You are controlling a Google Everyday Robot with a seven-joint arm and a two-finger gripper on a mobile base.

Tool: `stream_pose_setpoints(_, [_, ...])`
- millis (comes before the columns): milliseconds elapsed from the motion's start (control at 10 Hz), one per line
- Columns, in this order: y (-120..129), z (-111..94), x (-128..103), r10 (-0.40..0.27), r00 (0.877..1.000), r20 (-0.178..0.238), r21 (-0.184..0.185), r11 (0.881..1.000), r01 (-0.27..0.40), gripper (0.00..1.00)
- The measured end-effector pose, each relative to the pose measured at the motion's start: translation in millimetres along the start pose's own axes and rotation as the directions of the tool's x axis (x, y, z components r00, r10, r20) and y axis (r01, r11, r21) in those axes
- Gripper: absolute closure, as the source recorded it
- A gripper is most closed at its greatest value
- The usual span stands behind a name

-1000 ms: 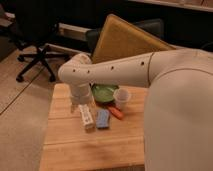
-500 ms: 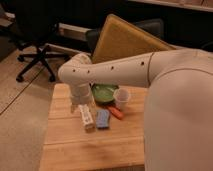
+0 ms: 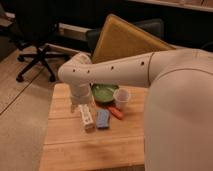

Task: Pick up the ceramic bowl

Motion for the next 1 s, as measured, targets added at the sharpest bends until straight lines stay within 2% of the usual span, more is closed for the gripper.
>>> stream_pose_setpoints(100, [-4.8,-4.5,-10.7,-0.017,0.999,0.036,-0.001,1.0,0.017,0.35])
stream_pose_setpoints(200, [-16.4,-17.5,-32.9,-0.056,0.992,0.11,0.009,0.998,0.056,0.35])
stream_pose_setpoints(300, [-27.0,-38.4,-60.5,-0.118,0.971,0.207,0.016,0.993,0.118,0.35])
stream_pose_setpoints(400, [-34.1,-62.9,-85.8,-0.184,0.935,0.303,0.016,0.982,0.188,0.35])
stream_pose_setpoints(500, [-41.6,-83.1,-104.2,-0.232,0.897,0.377,0.019,0.97,0.243,0.35])
stream_pose_setpoints(600, [-54.3,-106.8,-123.4,-0.278,0.847,0.453,0.037,0.955,0.294,0.35])
stream_pose_setpoints(700, [-59.0,-120.5,-132.8,-0.305,0.815,0.493,0.051,0.945,0.323,0.35])
stream_pose_setpoints(800, [-60.7,-127.8,-137.6,-0.321,0.795,0.514,0.06,0.938,0.34,0.35])
stream_pose_setpoints(900, [-63.0,-132.1,-140.2,-0.33,0.784,0.526,0.067,0.935,0.348,0.35])
stream_pose_setpoints(1000, [-65.1,-122.9,-138.7,-0.34,0.79,0.51,0.075,0.933,0.352,0.35])
